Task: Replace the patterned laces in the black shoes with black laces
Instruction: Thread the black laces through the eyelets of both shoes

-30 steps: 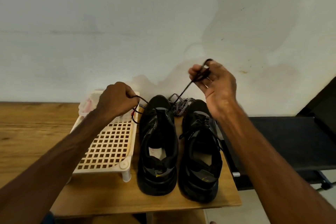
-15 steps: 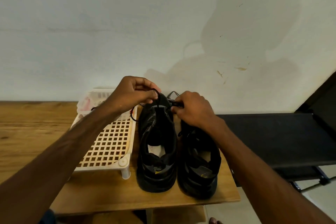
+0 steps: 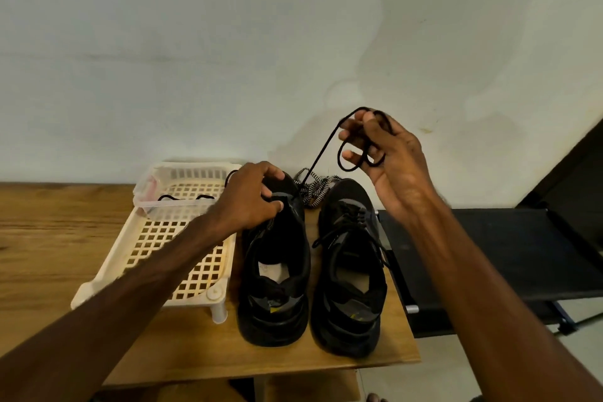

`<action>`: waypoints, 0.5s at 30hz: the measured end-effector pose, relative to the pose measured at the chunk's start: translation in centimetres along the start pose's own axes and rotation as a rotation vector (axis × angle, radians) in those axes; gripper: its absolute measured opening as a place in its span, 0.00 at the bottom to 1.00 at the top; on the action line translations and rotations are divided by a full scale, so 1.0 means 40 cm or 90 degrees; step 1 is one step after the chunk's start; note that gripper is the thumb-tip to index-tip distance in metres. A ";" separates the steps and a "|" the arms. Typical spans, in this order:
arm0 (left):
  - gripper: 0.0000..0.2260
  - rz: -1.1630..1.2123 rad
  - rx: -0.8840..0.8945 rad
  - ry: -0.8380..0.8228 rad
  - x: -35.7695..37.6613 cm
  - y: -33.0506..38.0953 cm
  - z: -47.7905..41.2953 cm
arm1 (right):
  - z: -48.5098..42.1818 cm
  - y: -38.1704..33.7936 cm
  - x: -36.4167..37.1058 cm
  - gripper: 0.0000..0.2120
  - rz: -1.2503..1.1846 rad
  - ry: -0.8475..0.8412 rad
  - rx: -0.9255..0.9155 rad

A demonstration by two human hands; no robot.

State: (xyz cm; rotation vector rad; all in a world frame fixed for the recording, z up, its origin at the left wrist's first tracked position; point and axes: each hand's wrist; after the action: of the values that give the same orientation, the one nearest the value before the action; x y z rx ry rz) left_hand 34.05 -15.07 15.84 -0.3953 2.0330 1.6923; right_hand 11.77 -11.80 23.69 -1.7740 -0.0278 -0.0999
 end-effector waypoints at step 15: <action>0.14 -0.088 -0.037 -0.016 -0.048 -0.016 0.024 | 0.000 0.041 -0.001 0.07 0.485 0.026 -0.067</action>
State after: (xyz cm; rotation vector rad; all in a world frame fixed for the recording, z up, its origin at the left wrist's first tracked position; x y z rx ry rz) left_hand 36.16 -14.41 16.16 -0.5206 1.8959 1.6670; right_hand 11.85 -12.15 22.07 -1.7766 0.6879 0.4189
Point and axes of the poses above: each hand's wrist, its own z-axis away from the middle knuckle, its own x-axis out of the palm, y = z × x, and after that the axes turned 14 degrees about z, right-handed
